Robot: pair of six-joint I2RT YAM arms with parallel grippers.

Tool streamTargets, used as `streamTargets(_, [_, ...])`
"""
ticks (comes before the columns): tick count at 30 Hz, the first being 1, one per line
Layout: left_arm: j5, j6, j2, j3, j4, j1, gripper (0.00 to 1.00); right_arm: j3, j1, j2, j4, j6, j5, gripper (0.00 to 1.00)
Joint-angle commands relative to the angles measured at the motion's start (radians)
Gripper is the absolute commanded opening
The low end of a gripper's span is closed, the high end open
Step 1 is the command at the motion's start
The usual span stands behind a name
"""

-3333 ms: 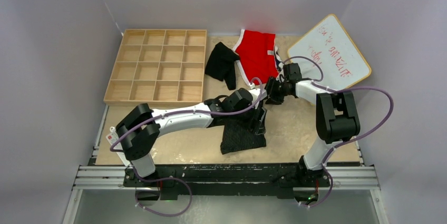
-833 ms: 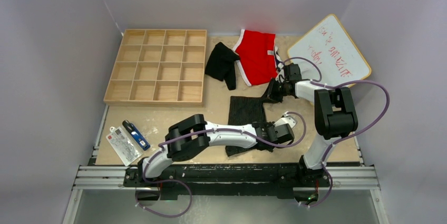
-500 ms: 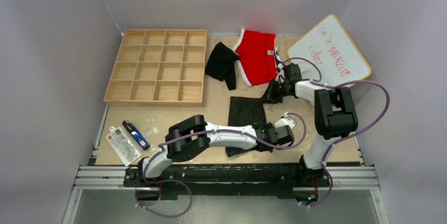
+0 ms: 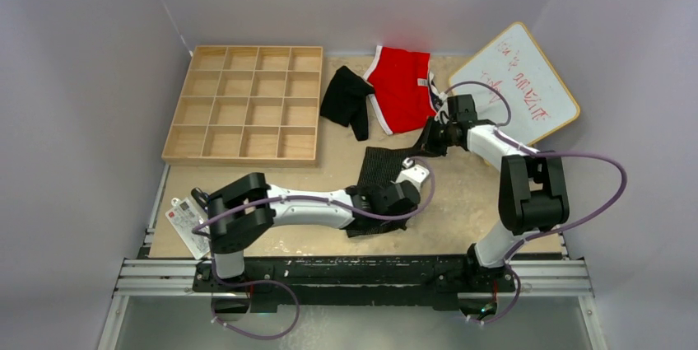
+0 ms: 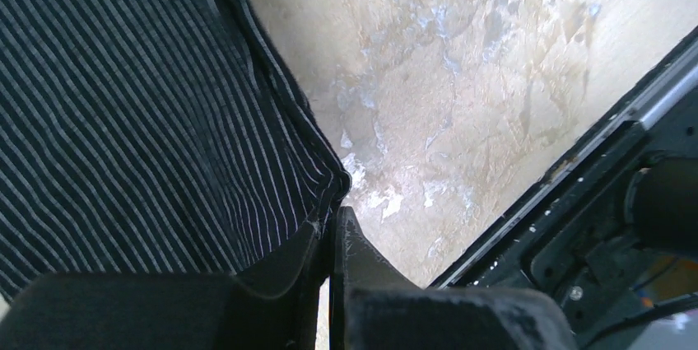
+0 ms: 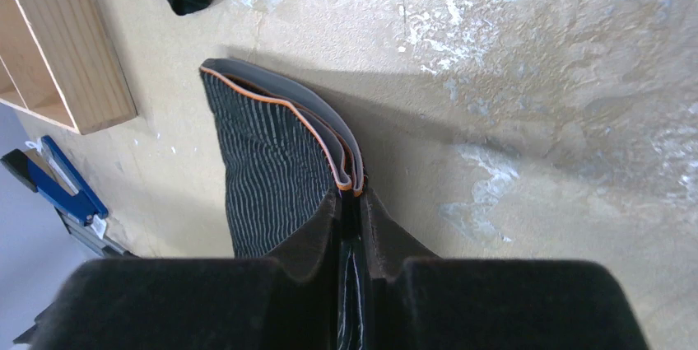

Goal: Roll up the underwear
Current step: Fold the underwear at the center of the board.

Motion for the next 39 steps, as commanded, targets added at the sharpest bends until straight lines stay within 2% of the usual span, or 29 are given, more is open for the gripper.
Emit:
streamTargets(1, [0.118,-0.102,-0.109,-0.133,0.239,0.043,0.00,0.049,0.025,-0.052,-0.073,-0.008,0.084,0.05])
streamTargets(10, [0.248,-0.224,-0.221,-0.376,0.476,0.113,0.00,0.200,0.170,-0.018,-0.238,0.001,0.361,0.04])
streamTargets(15, [0.285,-0.302,-0.289,-0.527,0.620,0.156,0.00,0.294,0.228,0.022,-0.305,0.026,0.430,0.05])
streamTargets(31, [0.346,-0.396,-0.471,-0.810,0.726,0.268,0.00,0.755,0.433,0.322,-0.592,0.079,0.632,0.06])
streamTargets(39, [0.312,-0.458,-0.563,-0.923,0.733,0.282,0.00,0.980,0.530,0.476,-0.712,0.091,0.723,0.06])
